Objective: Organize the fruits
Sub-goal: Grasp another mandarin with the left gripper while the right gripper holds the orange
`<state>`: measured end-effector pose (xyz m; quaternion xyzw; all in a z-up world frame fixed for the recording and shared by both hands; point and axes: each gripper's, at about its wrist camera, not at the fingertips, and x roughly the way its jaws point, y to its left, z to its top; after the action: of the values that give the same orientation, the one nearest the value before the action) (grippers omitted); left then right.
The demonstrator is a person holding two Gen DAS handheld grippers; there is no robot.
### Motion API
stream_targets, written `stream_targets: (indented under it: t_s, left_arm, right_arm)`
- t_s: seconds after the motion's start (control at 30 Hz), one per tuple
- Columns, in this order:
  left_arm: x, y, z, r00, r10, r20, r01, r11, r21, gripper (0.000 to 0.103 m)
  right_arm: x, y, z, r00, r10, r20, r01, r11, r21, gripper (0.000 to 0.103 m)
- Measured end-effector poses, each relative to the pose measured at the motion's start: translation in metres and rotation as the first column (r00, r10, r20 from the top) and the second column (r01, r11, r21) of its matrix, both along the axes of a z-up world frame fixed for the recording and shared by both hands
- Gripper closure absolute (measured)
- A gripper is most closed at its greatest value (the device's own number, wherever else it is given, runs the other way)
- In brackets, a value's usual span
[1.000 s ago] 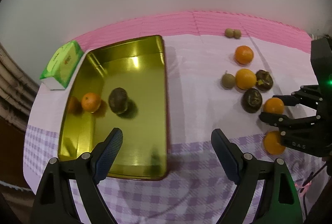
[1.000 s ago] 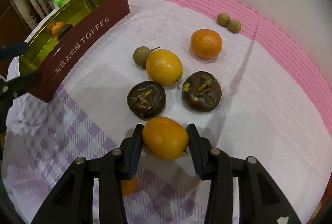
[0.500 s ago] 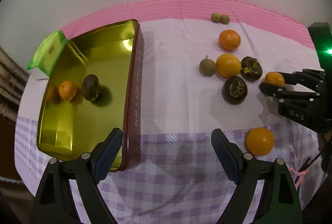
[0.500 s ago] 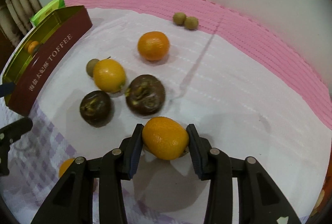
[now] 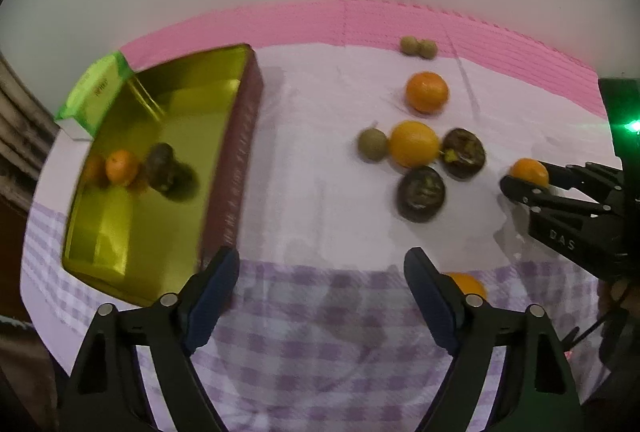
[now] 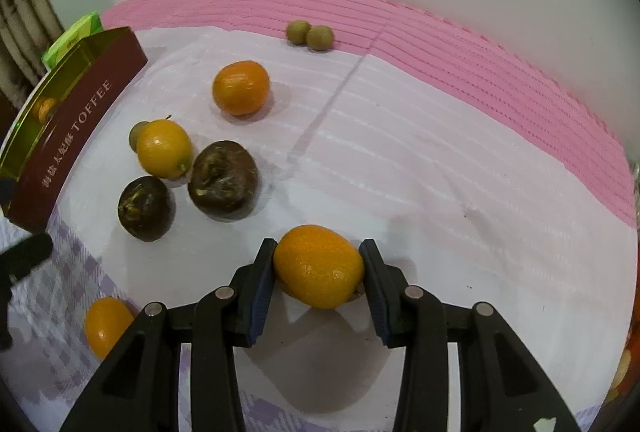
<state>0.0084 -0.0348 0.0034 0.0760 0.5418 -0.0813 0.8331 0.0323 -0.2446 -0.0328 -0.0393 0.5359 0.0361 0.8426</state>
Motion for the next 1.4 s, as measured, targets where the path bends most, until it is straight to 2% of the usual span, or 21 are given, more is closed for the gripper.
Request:
stream_targets:
  t_s: [0.23,0.37,0.47,0.63,0.83,1.0,1.07,1.33,1.4]
  left_arm:
    - [-0.006,-0.027,-0.005,0.999,-0.012,-0.045,0.011,1.000,-0.024,0.028]
    - [-0.008,-0.039,-0.010,0.997,-0.014,-0.070,0.011,0.999,-0.043,0.036]
    - [-0.009,-0.045,-0.013,0.998,-0.010,-0.054,0.008,0.999,-0.043,0.038]
    - [-0.009,-0.050,-0.021,0.997,-0.019,-0.072,0.014,0.998,-0.064,0.040]
    - [-0.007,-0.049,-0.032,0.994,-0.039,-0.105,0.029,0.995,-0.098,0.057]
    - [-0.009,-0.047,-0.036,0.993,-0.050,-0.107,0.039,0.994,-0.103,0.058]
    - [-0.011,-0.047,-0.036,0.994,-0.055,-0.092,0.046,0.995,-0.093,0.067]
    - [-0.014,-0.038,-0.032,0.995,-0.067,-0.072,0.060,0.993,-0.098,0.094]
    - [-0.012,-0.034,-0.033,0.995,-0.059,-0.074,0.052,0.994,-0.098,0.094]
  right_arm:
    - [-0.006,-0.005,0.000,1.000,0.005,0.002,-0.006,1.000,0.013,0.064]
    - [-0.008,-0.006,0.000,1.000,0.011,0.010,-0.011,1.000,0.018,0.064]
    - [-0.009,-0.007,0.000,1.000,0.015,0.013,-0.016,1.000,0.024,0.064]
    - [-0.010,-0.007,0.001,1.000,0.024,0.015,-0.025,0.999,0.028,0.064]
    - [-0.009,-0.008,0.001,0.999,0.030,0.016,-0.031,0.999,0.031,0.064]
    - [-0.008,-0.007,0.001,0.999,0.028,0.017,-0.029,0.999,0.030,0.064]
    - [-0.008,-0.007,0.001,0.999,0.028,0.016,-0.028,0.999,0.028,0.064]
    - [-0.007,-0.005,0.001,1.000,0.021,0.017,-0.021,1.000,0.020,0.064]
    - [-0.007,-0.005,0.000,1.000,0.020,0.015,-0.020,1.000,0.021,0.064]
